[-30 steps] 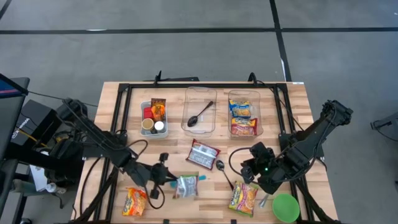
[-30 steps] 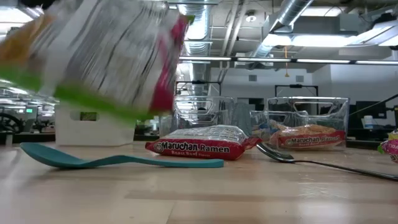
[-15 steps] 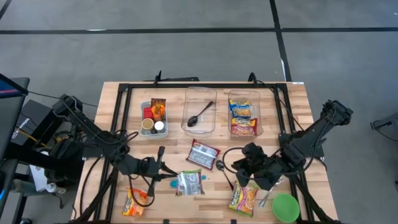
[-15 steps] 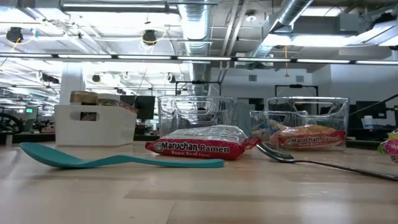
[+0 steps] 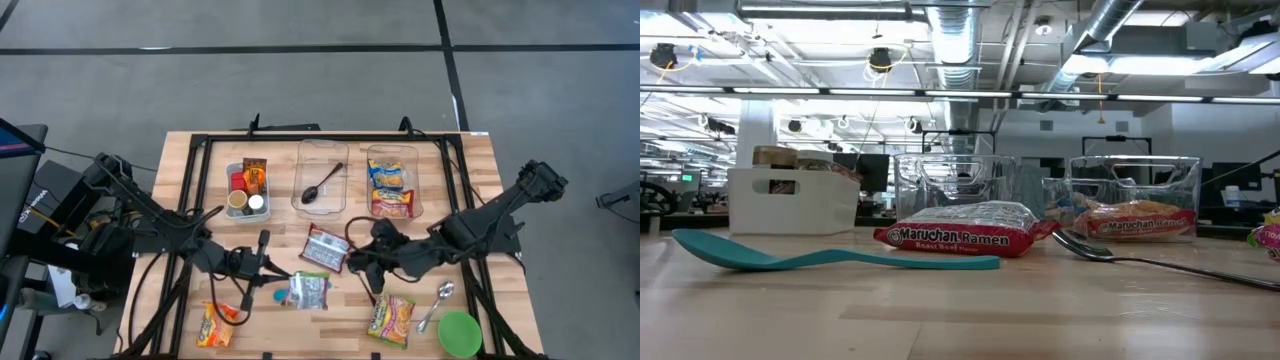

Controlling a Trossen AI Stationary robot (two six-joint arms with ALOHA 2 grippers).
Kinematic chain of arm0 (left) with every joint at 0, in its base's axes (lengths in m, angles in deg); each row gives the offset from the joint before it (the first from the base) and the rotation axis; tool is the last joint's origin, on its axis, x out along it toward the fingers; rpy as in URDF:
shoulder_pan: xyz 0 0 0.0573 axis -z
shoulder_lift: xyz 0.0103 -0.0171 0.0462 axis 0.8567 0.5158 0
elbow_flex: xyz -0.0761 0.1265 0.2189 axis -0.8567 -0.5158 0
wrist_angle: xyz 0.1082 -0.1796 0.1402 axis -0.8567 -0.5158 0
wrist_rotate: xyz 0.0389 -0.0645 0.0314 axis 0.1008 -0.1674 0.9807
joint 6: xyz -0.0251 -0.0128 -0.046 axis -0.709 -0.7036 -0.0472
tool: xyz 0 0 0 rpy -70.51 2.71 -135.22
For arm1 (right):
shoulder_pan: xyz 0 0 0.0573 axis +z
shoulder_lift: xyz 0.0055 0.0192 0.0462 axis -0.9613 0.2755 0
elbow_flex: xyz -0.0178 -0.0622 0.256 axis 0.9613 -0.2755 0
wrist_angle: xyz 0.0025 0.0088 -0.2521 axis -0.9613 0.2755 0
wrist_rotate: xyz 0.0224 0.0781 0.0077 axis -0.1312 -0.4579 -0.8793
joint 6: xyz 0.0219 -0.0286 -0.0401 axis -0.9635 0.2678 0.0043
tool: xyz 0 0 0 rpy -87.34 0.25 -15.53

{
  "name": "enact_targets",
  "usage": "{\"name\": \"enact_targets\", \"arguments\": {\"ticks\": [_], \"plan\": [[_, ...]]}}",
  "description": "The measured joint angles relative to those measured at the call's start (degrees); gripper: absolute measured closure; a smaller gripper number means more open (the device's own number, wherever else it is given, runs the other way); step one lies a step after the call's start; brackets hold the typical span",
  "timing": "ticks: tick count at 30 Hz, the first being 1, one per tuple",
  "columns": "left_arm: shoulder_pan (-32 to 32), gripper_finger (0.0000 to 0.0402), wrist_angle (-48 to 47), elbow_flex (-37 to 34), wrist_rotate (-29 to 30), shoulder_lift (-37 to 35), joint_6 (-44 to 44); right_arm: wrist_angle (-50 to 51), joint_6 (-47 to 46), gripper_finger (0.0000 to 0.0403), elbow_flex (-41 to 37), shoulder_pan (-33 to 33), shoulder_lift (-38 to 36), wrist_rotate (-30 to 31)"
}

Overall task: Pick & Place Food Item
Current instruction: Put the left green noodle pack into the right transparent bin

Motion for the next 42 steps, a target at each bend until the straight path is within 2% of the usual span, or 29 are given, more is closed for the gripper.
{"name": "enact_targets", "arguments": {"ticks": [5, 9, 15, 19, 27, 30, 42], "plan": [[-1.2, 0.0401, 1.3, 0.0, 0.0, 0.0, -0.2, -1.3, 3.3, 0.0260, 0.0, -0.8, 0.0, -1.5], [-2.1, 0.0401, 4.1, 0.0, 0.0, 0.0, -0.2, -1.4, 3.9, 0.0242, 0.0, 0.6, 0.0, 0.5], [-3.2, 0.0401, 7.0, 0.0, 0.0, 0.0, -0.4, -1.2, 3.9, 0.0249, 0.0, 5.2, 1.3, 9.1], [-3.9, 0.0401, 10.4, 0.0, 0.0, 0.0, -0.4, -2.7, 2.9, 0.0259, 0.0, 7.3, 4.6, 12.1], [-4.4, 0.0401, 12.3, 0.0, 0.0, 0.0, -0.8, -12.9, 2.8, 0.0266, 0.0, 7.5, 12.2, 12.5], [-4.4, 0.0401, 12.3, 0.0, 0.0, 0.0, -0.9, -13.7, 2.5, 0.0263, 0.0, 7.5, 13.1, 12.4], [-4.4, 0.0401, 11.9, 0.0, 0.0, 0.0, -1.1, -14.5, 1.1, 0.0197, 0.0, 8.8, 13.1, 12.2]]}}
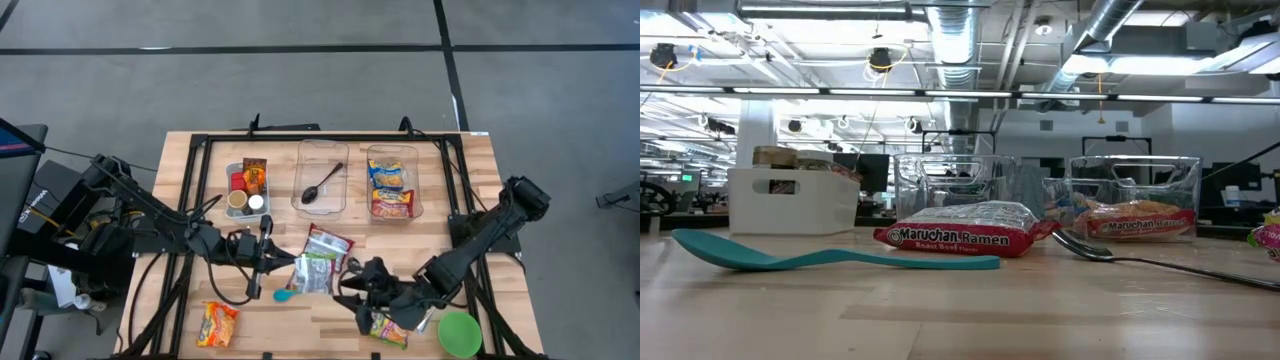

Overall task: Pick & Place Food Item
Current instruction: Put the left green noodle pack into the right transparent bin

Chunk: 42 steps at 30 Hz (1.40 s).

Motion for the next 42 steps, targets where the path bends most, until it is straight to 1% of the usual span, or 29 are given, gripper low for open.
{"name": "enact_targets", "arguments": {"ticks": [5, 12, 18, 23, 29, 36, 42], "plan": [[0.0, 0.0401, 0.1, 0.0, 0.0, 0.0, -1.0, -0.2, 0.0, 0.0174, 0.0, 0.4, 0.0, 0.2], [-0.1, 0.0401, 1.8, 0.0, 0.0, 0.0, -2.4, -0.2, 0.0, 0.0172, 0.0, -0.4, 0.0, -0.4], [-0.5, 0.0401, 2.7, 0.0, 0.0, 0.0, -2.6, -0.3, 0.4, 0.0181, 0.0, -1.6, 0.0, -2.1], [-1.4, 0.0401, 3.0, 0.0, 0.0, 0.0, -2.9, -3.6, 4.5, 0.0187, 0.0, -2.6, 0.0, -3.3], [-1.7, 0.0401, 3.1, 0.0, 0.0, 0.0, -3.0, -4.2, 5.3, 0.0200, 0.0, -4.4, -0.1, -6.6], [-1.7, 0.0401, 3.2, 0.0, 0.0, 0.0, -3.0, -4.1, 5.8, 0.0223, 0.0, -5.3, -0.1, -8.7], [-1.7, 0.0401, 3.9, 0.0, 0.0, 0.0, -2.9, -3.0, 5.4, 0.0252, 0.0, -5.4, -0.1, -8.8]]}}
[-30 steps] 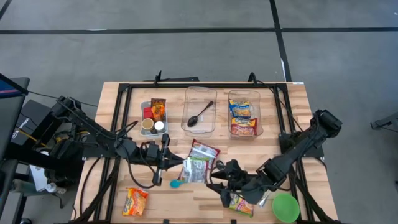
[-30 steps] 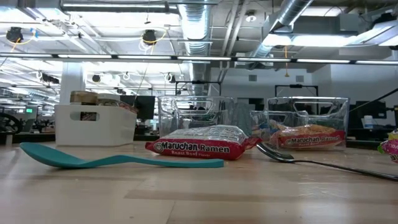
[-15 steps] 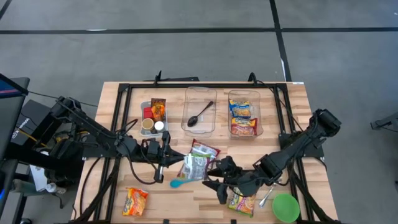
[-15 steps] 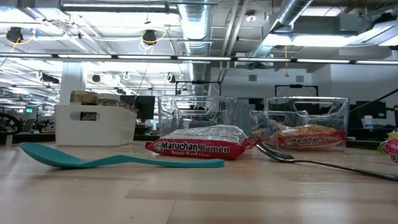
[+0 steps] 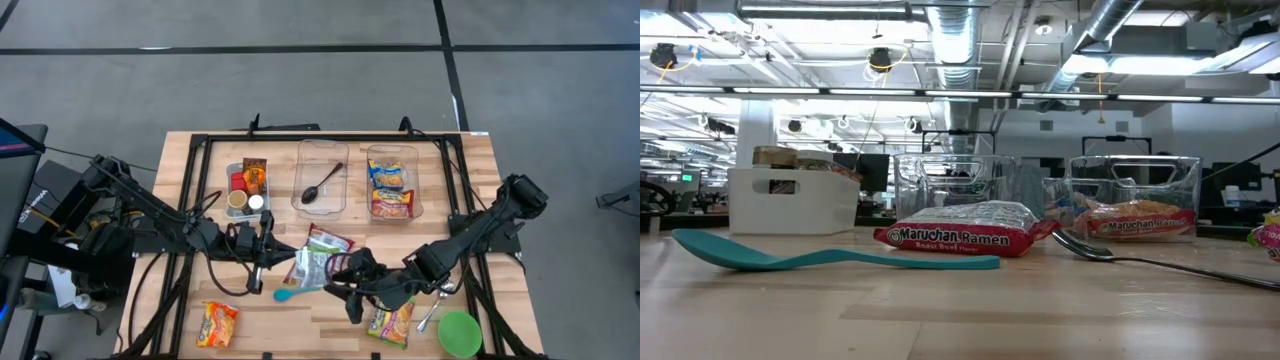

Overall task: Pick & Place Food Item
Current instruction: Put the left green noodle pack into the right transparent bin

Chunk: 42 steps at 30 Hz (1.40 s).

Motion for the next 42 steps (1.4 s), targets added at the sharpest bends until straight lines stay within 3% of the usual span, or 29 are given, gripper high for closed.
{"name": "enact_targets", "arguments": {"ticks": [21, 28, 36, 42], "plan": [[0.0, 0.0397, 0.0, 0.0, 0.0, 0.0, 0.0, 0.0, -0.1, 0.0397, 0.0, 0.0, 0.0, 0.1], [0.0, 0.0387, -1.6, 0.0, 0.0, 0.0, 0.0, 0.0, -0.2, 0.0401, 0.0, 0.1, 0.0, -0.1], [0.0, 0.0320, -6.4, 0.0, 0.1, -1.5, 0.0, 2.0, -2.2, 0.0402, 0.0, 0.5, -0.1, -0.2], [0.0, 0.0269, -16.6, 0.0, 1.3, -5.6, 0.0, 6.4, -6.3, 0.0403, 0.0, 1.6, -1.2, -0.1]]}}
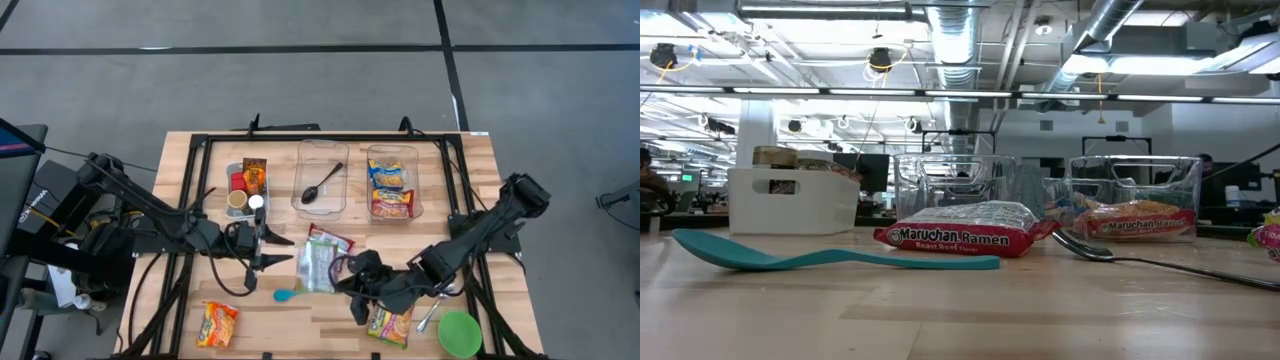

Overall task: Pick & Place Food Item
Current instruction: Put the left green noodle pack into the right transparent bin

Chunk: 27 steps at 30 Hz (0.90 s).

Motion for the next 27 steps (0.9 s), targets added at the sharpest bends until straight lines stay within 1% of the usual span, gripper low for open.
{"name": "enact_targets", "arguments": {"ticks": [3, 8, 16, 22, 27], "plan": [[0.0, 0.0255, -5.0, 0.0, 0.0, -2.2, 0.0, 6.1, -3.0, 0.0403, 1.4, 0.1, -0.7, -0.5], [0.0, 0.0244, -9.9, 0.0, 0.2, -4.3, 0.0, 15.8, -6.6, 0.0403, 4.5, 0.4, -1.4, -3.7], [0.0, 0.0243, -11.7, 0.0, 0.3, -4.7, 0.0, 34.2, -11.7, 0.0403, 11.1, -1.4, -1.8, -16.0], [0.0, 0.0243, -11.9, 0.0, 0.3, -4.7, 0.0, 48.2, -11.5, 0.0403, 17.2, -4.0, -1.8, -22.0], [0.0, 0.0243, -11.9, 0.0, 0.3, -4.7, 0.0, 59.9, -7.6, 0.0403, 22.5, -7.1, -1.8, -23.9]]}}
